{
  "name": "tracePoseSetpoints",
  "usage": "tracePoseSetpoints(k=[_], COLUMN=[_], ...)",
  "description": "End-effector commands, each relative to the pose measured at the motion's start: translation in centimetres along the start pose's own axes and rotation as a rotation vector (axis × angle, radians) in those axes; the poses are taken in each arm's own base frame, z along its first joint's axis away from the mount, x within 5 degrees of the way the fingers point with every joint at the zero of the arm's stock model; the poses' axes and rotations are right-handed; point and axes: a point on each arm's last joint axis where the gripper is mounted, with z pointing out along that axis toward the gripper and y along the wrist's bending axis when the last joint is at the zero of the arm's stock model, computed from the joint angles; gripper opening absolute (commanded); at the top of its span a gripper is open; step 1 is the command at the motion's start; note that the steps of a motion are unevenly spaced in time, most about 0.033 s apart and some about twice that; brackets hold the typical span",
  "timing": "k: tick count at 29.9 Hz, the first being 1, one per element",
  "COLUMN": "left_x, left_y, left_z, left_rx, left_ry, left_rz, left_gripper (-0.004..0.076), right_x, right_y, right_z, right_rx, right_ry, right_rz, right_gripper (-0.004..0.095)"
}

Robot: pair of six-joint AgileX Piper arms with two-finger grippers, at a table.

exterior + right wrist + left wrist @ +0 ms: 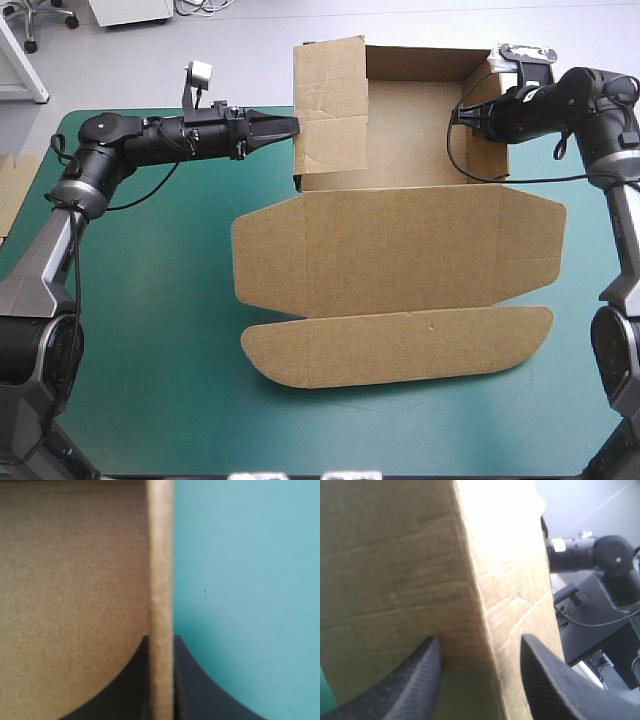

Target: Fold the box

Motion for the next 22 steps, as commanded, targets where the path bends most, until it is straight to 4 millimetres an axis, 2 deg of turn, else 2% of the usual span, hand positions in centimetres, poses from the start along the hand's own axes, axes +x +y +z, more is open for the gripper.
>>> tracePoseSetpoints(k=[1, 6, 11, 22], left_x=[-0.9, -1.8, -1.7, -2.0], left_y=[-4.2, -4.8, -4.8, -4.0], left_z=[-0.3, 0.1, 0.7, 0.6], left_rx=[0.041, -0.049, -0.201, -0.346], left_ry=[0.015, -0.011, 0.051, 0.049], left_rz=[0.079, 0.098, 0.149, 0.143], left_gripper=[0.0398, 0.0398, 0.0398, 0.0398], right_x=[-1.3, -1.2, -1.0, -0.5], right_y=[1.1, 1.1, 1.6, 4.5], right_z=[-3.6, -3.5, -3.4, -2.8], right_rx=[-0.034, -0.032, -0.049, -0.068], right_ry=[-0.128, -0.113, -0.100, -0.075], right_rz=[0.008, 0.027, 0.031, -0.006], right_gripper=[-0.0017, -0.0016, -0.0016, -0.0016])
